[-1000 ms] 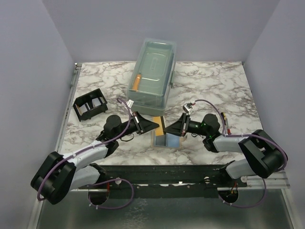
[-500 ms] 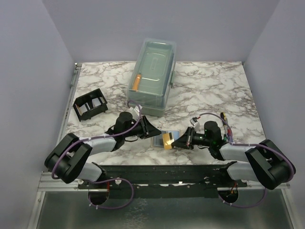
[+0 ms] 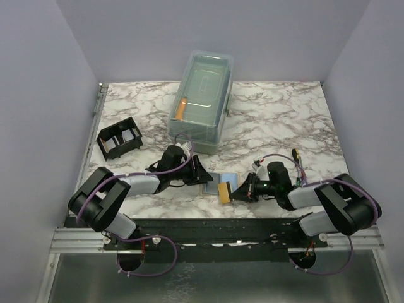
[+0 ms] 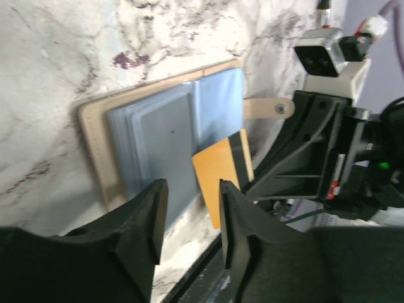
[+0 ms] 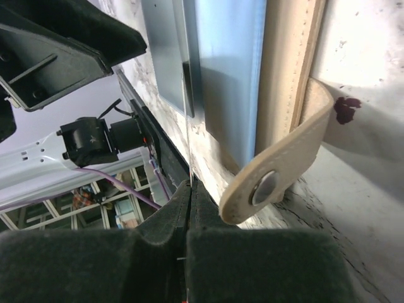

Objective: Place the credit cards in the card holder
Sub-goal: Insert the credit card into the card holder.

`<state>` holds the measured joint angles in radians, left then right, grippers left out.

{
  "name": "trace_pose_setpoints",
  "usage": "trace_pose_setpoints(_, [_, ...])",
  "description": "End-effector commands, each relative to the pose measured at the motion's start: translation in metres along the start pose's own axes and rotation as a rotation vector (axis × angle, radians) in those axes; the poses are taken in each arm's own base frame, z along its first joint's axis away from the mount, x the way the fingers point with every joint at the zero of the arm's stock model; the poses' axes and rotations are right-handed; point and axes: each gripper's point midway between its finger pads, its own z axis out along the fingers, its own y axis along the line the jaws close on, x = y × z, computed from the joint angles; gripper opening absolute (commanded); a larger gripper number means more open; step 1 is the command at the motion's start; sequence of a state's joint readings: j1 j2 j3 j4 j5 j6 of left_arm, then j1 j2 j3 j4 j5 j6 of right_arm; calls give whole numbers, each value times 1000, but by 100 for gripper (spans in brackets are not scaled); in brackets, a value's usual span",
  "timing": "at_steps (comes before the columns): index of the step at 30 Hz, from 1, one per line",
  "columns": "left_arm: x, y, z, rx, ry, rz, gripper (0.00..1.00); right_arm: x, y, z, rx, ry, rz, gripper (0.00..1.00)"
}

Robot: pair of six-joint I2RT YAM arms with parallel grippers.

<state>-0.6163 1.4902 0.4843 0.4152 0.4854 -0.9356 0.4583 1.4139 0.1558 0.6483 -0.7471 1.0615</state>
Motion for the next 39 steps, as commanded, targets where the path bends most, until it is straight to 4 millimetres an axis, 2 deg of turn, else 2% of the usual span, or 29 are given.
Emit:
trace_pose_setpoints(1, [-8,14,-5,-126,-30,91,47,-9,-3,3,16,-22,-26,0])
trace_pose_setpoints(6, [-9,33,-6,-242,-45,111,51,-13,-6,6,36,-23,-33,0])
trace_pose_setpoints(13, [0,51,4,-317,0,130,54,-18,-9,9,70,-24,-26,0])
trace_pose_setpoints(20, [-1,66,3,-423,-5,167,50,-20,-13,5,101,-39,-33,0])
trace_pose_setpoints(27, [3,70,0,-438,5,166,39,-28,-14,7,89,-41,-51,0])
trace_pose_setpoints(34, [9,66,3,-422,18,152,38,-44,-4,20,47,-39,-83,0])
trace_pose_setpoints(39, [11,66,0,-424,13,145,35,-53,-8,25,64,-62,-100,0])
